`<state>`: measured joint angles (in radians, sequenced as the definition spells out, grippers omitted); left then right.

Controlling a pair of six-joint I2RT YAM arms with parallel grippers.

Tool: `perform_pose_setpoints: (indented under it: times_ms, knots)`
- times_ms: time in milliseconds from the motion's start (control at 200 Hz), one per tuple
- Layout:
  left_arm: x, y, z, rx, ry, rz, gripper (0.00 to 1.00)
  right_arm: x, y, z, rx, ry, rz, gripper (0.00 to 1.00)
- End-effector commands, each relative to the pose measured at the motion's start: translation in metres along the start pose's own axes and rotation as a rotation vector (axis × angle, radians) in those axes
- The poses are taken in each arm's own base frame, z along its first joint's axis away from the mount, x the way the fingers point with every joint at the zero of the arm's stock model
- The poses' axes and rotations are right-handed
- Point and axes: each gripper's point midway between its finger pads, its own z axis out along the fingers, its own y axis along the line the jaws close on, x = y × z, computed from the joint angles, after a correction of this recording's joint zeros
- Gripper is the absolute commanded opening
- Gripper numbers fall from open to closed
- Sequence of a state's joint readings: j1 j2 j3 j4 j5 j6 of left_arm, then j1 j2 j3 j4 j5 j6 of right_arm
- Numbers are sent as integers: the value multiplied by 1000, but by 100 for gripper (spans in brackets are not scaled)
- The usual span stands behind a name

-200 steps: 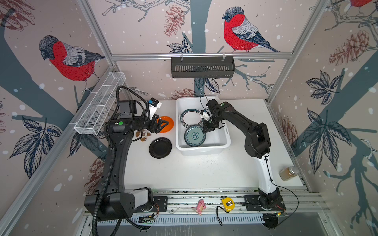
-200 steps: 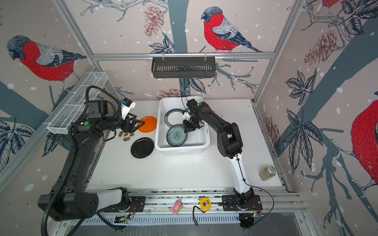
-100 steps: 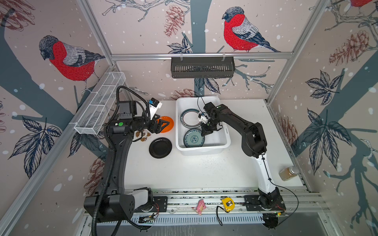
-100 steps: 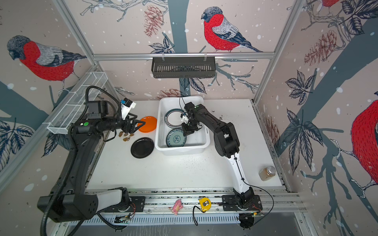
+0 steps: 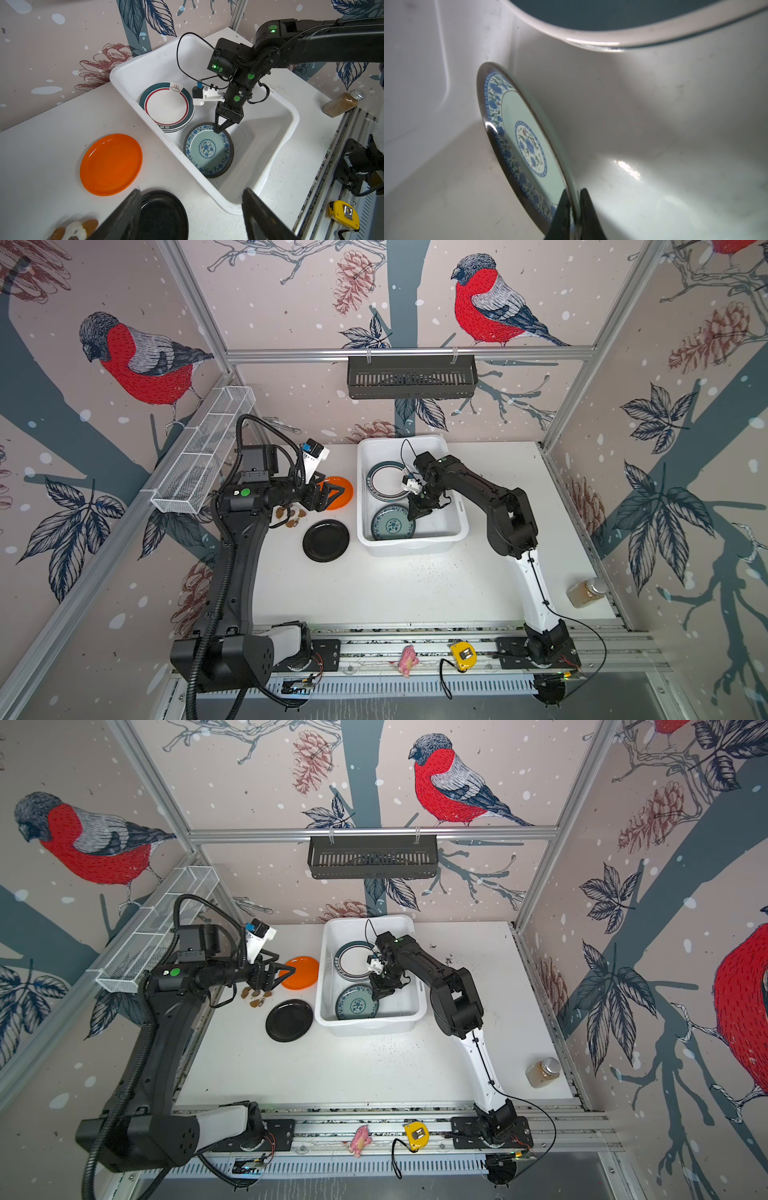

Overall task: Place the plates into the plastic bin on the countertop
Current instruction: 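Lower the blue-floral plate into the bin beside the stacked plates and release, then raise the open right gripper from the bin while the left gripper reaches the black plate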

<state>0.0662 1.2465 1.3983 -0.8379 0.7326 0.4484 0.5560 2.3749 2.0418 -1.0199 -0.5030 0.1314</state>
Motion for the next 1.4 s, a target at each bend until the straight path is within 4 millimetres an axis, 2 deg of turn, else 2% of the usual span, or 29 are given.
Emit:
perform_pose_setpoints:
  times_ms: [0,705,1396]
  knots:
    - [-5,-1,0,10,-19,28,76,1,-4,1,18,10,-3,14]
    - [-1,2,4,14,0,32,76,-8,-6,7,17,0,6,25]
    - [5,-1,4,23,21,40,79,-17,-9,-6,68,-37,8,38]
